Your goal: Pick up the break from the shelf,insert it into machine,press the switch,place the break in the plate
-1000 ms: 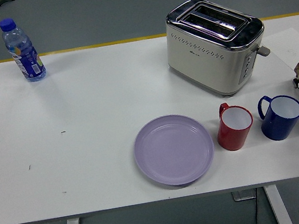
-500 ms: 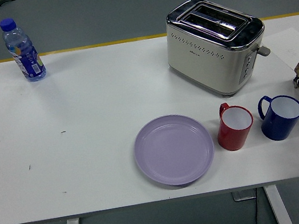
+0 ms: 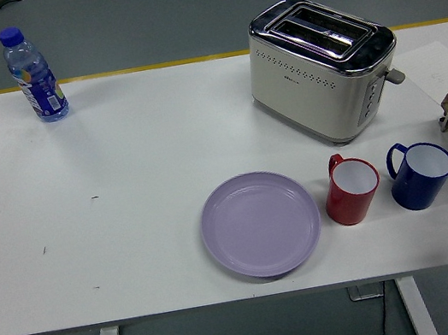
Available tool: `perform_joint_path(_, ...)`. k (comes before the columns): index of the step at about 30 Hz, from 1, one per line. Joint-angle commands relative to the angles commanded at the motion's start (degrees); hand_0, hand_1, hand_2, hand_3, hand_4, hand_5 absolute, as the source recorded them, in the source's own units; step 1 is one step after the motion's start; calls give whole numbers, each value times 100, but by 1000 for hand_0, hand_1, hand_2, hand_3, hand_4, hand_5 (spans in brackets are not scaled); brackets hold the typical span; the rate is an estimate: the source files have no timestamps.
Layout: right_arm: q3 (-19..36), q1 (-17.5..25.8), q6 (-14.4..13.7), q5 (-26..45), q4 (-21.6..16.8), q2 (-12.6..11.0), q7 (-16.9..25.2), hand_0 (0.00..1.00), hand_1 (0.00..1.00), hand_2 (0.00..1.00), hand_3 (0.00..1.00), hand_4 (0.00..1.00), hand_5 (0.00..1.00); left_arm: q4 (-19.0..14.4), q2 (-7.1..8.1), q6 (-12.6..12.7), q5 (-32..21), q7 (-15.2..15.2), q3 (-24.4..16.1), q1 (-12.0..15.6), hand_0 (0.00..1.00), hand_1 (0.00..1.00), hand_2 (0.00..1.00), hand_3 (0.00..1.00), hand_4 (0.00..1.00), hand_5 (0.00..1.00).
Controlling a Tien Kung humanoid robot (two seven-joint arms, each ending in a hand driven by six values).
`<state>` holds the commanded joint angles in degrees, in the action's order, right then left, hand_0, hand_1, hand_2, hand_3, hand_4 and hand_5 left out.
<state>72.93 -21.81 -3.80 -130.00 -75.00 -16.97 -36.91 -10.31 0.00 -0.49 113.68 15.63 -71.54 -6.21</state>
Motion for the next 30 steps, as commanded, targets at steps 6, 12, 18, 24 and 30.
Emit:
perform_joint_path(6,-145,-93,85,0,105,-53,-6,534,516,520,672,797,124,0,0,1,-17,4,12,-4,603,464,453,547,288,934)
perform_joint_path(12,-391,-230,-61,0,285,-115,-6,491,478,487,602,715,94,0,0,8,-63,5,51,-15,603,463,452,546,289,933)
perform_joint_path(18,-500,-308,45,0,387,-140,-6,449,439,463,553,572,12,0,0,12,-78,7,66,-19,603,465,451,547,289,933)
perform_joint_path(24,-535,-340,95,0,459,-148,-6,451,436,462,549,564,2,0,0,15,-80,9,68,-19,603,464,452,546,289,933)
perform_joint_path(30,-538,-365,100,0,518,-180,-6,429,431,463,547,555,2,0,0,17,-84,10,79,-25,604,465,451,546,290,933)
